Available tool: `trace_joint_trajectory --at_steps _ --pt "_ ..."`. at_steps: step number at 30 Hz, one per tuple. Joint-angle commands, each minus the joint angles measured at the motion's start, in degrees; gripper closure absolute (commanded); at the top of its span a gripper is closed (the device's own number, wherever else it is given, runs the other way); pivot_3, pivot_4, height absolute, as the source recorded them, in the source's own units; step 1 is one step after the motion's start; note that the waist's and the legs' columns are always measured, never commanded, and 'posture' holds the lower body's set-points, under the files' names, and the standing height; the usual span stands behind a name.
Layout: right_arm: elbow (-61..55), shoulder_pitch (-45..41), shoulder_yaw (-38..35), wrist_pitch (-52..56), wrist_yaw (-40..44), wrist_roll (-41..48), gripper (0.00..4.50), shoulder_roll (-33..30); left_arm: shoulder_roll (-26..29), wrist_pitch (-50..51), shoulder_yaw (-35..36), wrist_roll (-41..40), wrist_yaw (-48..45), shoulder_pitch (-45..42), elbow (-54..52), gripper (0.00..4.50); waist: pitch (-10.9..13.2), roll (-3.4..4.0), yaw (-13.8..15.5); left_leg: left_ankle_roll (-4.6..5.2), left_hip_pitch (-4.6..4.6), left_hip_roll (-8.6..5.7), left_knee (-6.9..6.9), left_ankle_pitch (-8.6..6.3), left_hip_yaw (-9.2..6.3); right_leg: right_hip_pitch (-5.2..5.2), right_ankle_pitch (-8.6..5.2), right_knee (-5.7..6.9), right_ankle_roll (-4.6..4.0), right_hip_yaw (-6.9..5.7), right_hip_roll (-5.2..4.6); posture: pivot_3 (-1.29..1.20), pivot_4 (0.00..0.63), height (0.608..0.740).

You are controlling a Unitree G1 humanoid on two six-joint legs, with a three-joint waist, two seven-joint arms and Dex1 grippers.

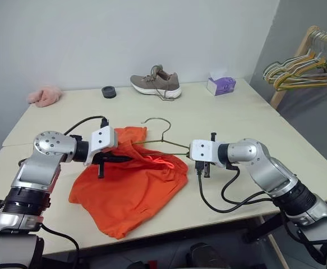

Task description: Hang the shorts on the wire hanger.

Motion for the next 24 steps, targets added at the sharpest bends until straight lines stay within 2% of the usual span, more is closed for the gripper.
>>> trace_joint_trajectory --at_steps 1,4,8,13,14,18,21,24 --pt "0.66 -1.53 -0.83 -6.05 3.16 0.02 4.25 -0.59 0.67 1.49 2.42 -1.14 1.5 -0.27 -0.14 4.37 0.0 0.0 -0.05 0.0 0.01 0.0 0.0 0.0 0.0 0.01 0.0 0.0 0.0 0.0 0.0 -0.27 0.0 0.74" --pt "3.82 -2.14 -2.31 -9.07 4.22 -0.86 3.41 -2.81 1.28 2.2 2.85 -1.31 1.29 0.41 0.0 4.39 0.0 0.0 -0.05 0.0 0.0 -0.02 0.0 0.0 0.01 0.02 0.0 0.0 0.0 0.0 0.0 -0.27 0.0 0.74" --pt "7.58 -2.09 -5.33 -12.45 5.83 -1.27 1.99 -8.11 2.05 3.04 3.55 -1.52 1.78 1.88 0.53 4.47 0.0 0.01 -0.01 0.0 0.0 -0.04 0.01 0.0 0.01 0.03 0.0 -0.02 0.0 0.0 -0.01 -0.27 0.0 0.74" --pt "6.12 1.29 -9.61 -3.93 8.58 3.12 0.19 -10.78 1.97 4.56 4.81 -2.96 3.4 2.39 0.69 4.5 0.0 0.0 -0.01 0.0 0.0 0.04 0.01 0.0 -0.03 0.03 0.0 -0.01 -0.01 -0.04 -0.05 -0.28 0.0 0.74" --pt "3.77 3.72 -11.5 2.54 8.3 6.37 0.03 -9.37 1.82 5.78 5.5 -3.82 3.65 2.35 0.52 4.5 -0.01 0.0 -0.03 0.0 0.02 0.05 0.01 0.0 -0.05 0.04 0.0 0.0 -0.01 -0.05 -0.05 -0.28 0.0 0.74" --pt "-3.23 9.84 -14.89 18.78 4.5 12.92 0.03 -2.74 1.66 8.02 6.54 -5.17 4.14 2.2 -0.11 4.5 -0.02 -0.01 -0.36 0.0 0.05 0.13 -0.01 0.0 -0.14 0.07 0.0 0.04 -0.01 -0.11 0.02 -0.28 0.0 0.74" --pt "-5.35 11.02 -15.83 25.18 0.31 14.67 0.03 2.14 1.55 9.26 6.85 -6.01 4.35 2.0 -0.72 4.5 0.02 0.05 -1.05 -0.01 0.06 0.08 0.02 0.02 -0.12 0.07 -0.01 0.11 0.0 -0.05 0.02 -0.28 0.0 0.74" --pt "-4.16 11.02 -16.63 30.36 -6.7 16.03 0.03 10.74 1.38 12.0 7.24 -7.79 3.95 1.07 -2.08 4.5 -0.08 -0.1 -1.42 -0.03 0.07 0.01 0.08 0.04 -0.11 0.11 -0.01 0.11 0.03 -0.05 0.01 -0.28 0.0 0.74"
